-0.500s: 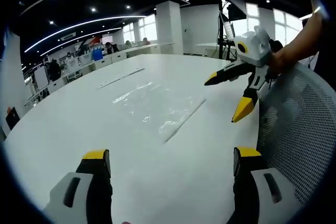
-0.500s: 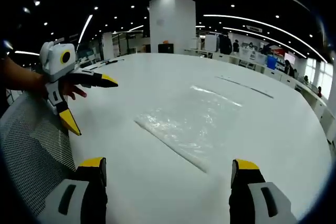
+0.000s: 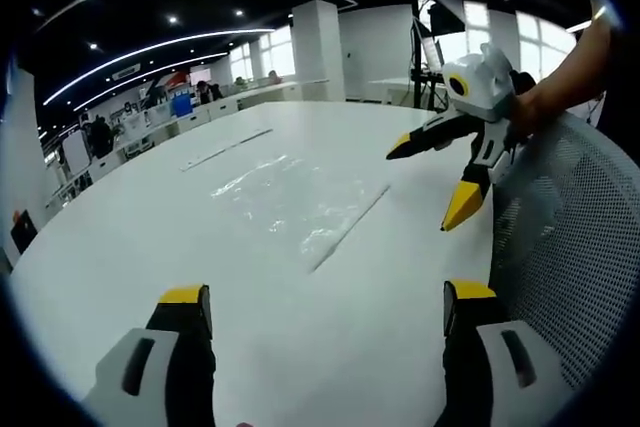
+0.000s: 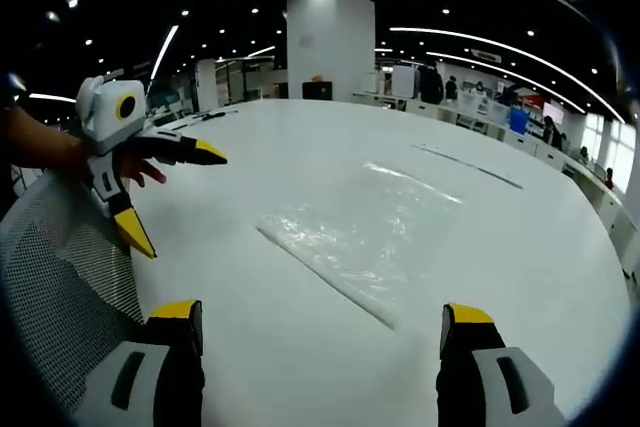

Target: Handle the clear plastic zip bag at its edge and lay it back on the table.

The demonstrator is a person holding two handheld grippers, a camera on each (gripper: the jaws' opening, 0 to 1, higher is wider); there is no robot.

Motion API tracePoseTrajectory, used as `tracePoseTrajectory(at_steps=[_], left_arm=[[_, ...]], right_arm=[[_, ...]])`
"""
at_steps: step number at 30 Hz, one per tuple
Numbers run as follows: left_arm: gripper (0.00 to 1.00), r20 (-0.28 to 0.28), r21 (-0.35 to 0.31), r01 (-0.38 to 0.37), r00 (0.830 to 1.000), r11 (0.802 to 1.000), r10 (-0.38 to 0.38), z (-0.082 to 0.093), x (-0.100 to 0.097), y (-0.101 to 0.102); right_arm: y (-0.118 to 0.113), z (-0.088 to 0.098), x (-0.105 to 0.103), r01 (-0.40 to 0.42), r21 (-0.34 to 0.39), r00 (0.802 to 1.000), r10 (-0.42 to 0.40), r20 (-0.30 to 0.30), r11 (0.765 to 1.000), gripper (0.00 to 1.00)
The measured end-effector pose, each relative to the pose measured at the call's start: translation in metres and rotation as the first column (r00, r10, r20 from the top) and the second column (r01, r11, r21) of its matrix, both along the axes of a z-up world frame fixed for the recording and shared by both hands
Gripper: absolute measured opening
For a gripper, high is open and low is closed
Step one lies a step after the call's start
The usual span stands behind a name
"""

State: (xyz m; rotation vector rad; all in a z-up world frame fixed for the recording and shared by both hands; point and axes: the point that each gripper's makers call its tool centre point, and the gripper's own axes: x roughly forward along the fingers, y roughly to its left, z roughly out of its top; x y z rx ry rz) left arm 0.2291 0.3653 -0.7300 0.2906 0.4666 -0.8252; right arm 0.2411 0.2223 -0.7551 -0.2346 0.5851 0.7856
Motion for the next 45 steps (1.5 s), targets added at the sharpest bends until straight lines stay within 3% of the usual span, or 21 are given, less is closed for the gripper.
tracePoseTrajectory(at_steps=[15, 29, 45], left_arm=[[0.92, 0.018, 0.008, 0.009, 1.0, 1.0, -0.009, 0.002, 0.003, -0.003], [0.92, 0.025, 0.062, 0.067, 0.997, 0.996, -0.069, 0.004, 0.01, -0.001], [0.93, 0.04, 0.144, 0.145, 0.988, 0.979, -0.152, 0.017, 0.035, -0.004]], right_arm=[[0.0, 0.0, -0.001, -0.007, -0.005, 1.0, 0.007, -0.003, 1.0, 1.0], [-0.002, 0.0, 0.001, 0.003, -0.009, 1.0, -0.003, 0.004, 1.0, 1.0], [-0.009, 0.0, 0.006, 0.038, -0.022, 0.999, -0.038, 0.007, 0.999, 0.99]])
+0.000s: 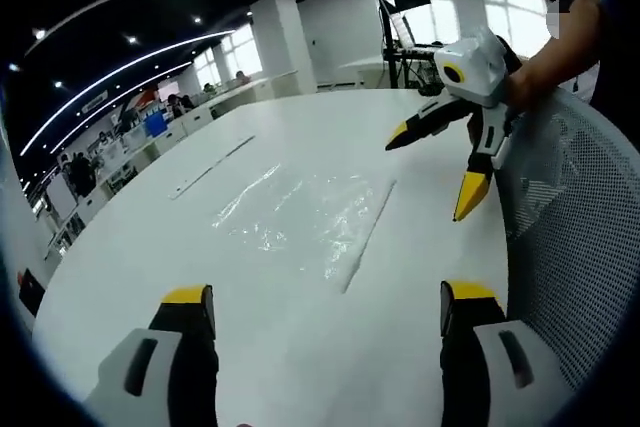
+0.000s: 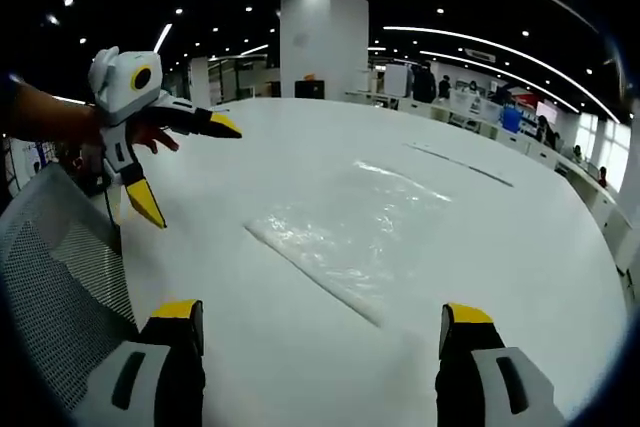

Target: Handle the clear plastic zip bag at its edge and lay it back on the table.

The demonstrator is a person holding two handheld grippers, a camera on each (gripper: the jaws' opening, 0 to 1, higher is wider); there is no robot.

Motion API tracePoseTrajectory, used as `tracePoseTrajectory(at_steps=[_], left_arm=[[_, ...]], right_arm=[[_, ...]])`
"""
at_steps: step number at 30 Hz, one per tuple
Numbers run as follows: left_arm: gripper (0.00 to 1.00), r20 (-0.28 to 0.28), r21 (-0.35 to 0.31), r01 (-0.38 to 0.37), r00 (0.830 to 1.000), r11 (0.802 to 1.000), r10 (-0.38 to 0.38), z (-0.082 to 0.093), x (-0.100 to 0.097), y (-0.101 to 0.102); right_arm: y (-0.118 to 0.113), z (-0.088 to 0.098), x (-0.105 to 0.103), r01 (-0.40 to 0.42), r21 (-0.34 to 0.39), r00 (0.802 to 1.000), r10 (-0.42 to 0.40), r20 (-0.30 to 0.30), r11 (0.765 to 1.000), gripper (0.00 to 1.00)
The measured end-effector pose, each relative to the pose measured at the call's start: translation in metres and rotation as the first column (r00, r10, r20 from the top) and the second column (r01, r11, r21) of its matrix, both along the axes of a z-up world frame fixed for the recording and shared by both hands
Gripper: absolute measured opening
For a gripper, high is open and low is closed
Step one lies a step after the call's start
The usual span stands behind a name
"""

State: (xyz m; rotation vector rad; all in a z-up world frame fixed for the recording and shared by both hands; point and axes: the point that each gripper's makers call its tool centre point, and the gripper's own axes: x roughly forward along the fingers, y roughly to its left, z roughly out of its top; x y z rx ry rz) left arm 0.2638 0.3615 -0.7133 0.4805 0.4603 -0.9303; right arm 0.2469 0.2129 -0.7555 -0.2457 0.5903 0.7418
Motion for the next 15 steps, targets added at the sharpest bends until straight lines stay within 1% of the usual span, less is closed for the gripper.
tracePoseTrajectory(at_steps=[3, 7, 12, 15], left_arm=[[0.93, 0.008, 0.032, 0.007, 1.0, 0.999, -0.007, -0.001, 0.007, 0.002], [0.93, -0.008, 0.052, 0.019, 1.0, 0.998, -0.018, -0.001, 0.014, 0.004], [0.93, 0.0, 0.11, 0.077, 0.997, 0.991, -0.077, -0.004, 0.02, 0.002], [0.93, -0.004, 0.123, 0.101, 0.995, 0.987, -0.102, -0.005, 0.022, -0.001]], right_arm=[[-0.003, -0.001, 0.002, 0.01, -0.001, 1.0, -0.01, 0.0, 1.0, 0.99], [-0.005, 0.0, 0.004, 0.028, 0.005, 1.0, -0.028, 0.001, 1.0, 0.98], [-0.009, -0.002, 0.008, 0.041, 0.003, 0.999, -0.041, 0.003, 0.999, 0.98], [-0.01, -0.003, 0.009, 0.044, 0.002, 0.999, -0.044, 0.003, 0.999, 0.98]])
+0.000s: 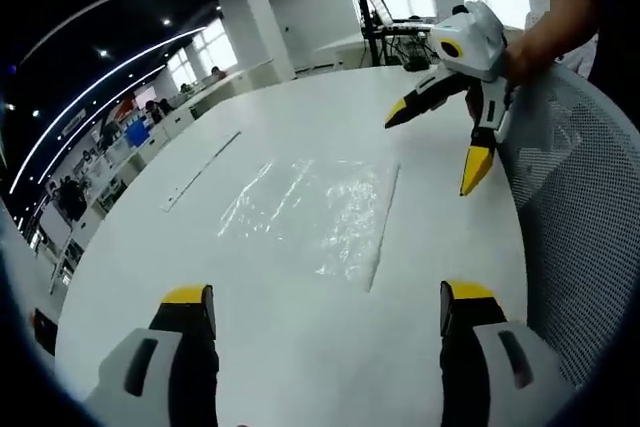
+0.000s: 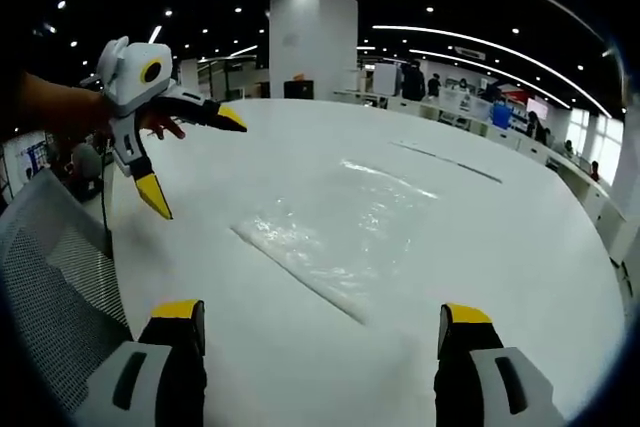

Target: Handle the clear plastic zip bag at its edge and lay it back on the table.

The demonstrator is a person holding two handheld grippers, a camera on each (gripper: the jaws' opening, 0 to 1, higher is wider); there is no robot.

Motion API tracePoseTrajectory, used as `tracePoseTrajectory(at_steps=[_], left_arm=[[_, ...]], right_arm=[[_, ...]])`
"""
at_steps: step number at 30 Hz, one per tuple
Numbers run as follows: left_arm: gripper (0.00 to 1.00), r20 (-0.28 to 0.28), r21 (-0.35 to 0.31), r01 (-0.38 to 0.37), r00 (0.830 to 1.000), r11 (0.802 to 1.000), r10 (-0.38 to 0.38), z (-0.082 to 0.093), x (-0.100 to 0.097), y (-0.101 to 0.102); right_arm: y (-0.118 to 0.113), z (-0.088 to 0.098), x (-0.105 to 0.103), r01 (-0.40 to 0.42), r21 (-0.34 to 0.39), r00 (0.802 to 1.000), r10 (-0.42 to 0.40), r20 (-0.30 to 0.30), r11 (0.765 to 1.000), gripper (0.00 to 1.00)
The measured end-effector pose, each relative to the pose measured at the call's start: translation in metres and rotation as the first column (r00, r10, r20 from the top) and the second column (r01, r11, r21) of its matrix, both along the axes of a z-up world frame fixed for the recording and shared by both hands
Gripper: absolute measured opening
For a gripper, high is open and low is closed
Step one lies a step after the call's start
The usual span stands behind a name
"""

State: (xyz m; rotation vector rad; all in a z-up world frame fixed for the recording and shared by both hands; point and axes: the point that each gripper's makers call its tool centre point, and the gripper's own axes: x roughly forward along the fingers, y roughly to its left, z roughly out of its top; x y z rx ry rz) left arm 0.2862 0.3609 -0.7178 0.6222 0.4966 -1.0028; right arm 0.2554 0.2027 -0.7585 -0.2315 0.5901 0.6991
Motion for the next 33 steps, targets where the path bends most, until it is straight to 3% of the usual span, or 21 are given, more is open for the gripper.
tracePoseTrajectory(at_steps=[14, 33], left_arm=[[0.93, -0.013, 0.071, 0.118, 0.993, 0.99, -0.117, -0.007, 0.009, -0.015], [0.92, -0.024, 0.066, 0.208, 0.978, 0.976, -0.207, -0.008, -0.003, -0.062]], right_arm=[[-0.004, 0.0, 0.003, 0.019, 0.006, 1.0, -0.019, 0.005, 1.0, 0.98], [-0.008, 0.003, 0.005, 0.044, 0.016, 0.999, -0.044, 0.008, 0.999, 0.98]])
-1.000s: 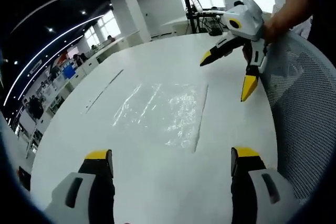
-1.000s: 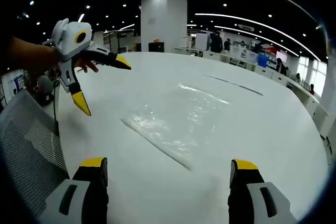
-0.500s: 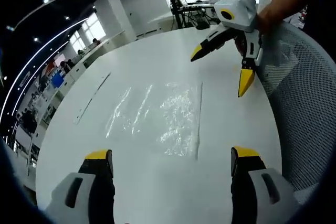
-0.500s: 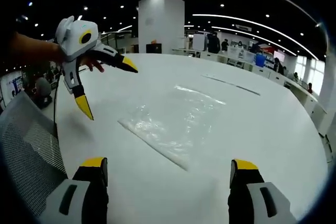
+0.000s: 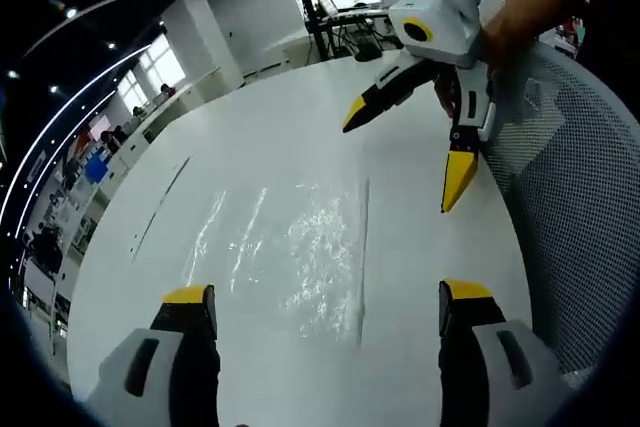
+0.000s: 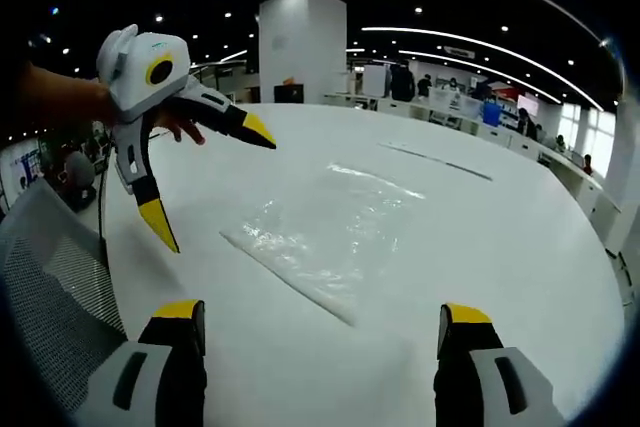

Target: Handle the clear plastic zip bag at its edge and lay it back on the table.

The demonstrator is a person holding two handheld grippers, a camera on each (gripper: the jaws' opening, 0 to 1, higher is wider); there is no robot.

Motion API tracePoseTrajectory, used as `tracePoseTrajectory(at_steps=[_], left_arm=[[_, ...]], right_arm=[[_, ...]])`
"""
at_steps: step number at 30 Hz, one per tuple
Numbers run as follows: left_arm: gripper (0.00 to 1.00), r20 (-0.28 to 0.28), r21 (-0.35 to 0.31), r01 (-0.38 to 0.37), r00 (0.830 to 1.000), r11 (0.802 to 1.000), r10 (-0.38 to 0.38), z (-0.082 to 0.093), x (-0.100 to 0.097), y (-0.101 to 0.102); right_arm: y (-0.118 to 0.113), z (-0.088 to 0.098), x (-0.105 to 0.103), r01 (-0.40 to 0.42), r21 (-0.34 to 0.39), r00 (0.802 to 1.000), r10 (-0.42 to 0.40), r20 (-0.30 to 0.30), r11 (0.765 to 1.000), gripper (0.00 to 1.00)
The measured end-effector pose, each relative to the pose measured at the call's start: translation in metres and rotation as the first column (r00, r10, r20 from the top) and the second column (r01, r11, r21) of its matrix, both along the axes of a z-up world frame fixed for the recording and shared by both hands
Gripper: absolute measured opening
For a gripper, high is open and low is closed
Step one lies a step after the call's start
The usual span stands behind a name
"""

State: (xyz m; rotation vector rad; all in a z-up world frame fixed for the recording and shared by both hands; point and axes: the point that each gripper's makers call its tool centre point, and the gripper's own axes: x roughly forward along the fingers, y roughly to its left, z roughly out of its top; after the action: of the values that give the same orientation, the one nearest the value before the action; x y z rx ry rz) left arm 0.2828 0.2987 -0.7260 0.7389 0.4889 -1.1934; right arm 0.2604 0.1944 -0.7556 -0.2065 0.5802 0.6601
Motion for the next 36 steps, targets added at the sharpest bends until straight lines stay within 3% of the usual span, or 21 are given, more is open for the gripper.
tracePoseTrajectory(at_steps=[10, 27, 31, 36], left_arm=[[0.92, -0.013, -0.032, -0.005, 1.0, 0.999, 0.005, -0.012, -0.013, -0.004], [0.9, -0.042, 0.005, -0.102, 0.994, 0.995, 0.102, -0.028, -0.014, 0.056], [0.9, -0.042, 0.004, -0.117, 0.992, 0.993, 0.117, -0.029, -0.011, 0.06], [0.89, -0.038, 0.005, -0.104, 0.994, 0.995, 0.104, -0.027, -0.009, 0.052]], right_arm=[[0.001, -0.001, -0.001, -0.007, -0.004, 1.0, 0.007, -0.003, 1.0, 0.97], [0.008, -0.003, -0.005, -0.038, -0.01, 0.999, 0.038, -0.012, 0.999, 0.97], [0.007, -0.004, -0.004, -0.038, -0.009, 0.999, 0.038, -0.013, 0.999, 0.97], [0.007, -0.004, -0.005, -0.038, -0.008, 0.999, 0.038, -0.013, 0.999, 0.97]])
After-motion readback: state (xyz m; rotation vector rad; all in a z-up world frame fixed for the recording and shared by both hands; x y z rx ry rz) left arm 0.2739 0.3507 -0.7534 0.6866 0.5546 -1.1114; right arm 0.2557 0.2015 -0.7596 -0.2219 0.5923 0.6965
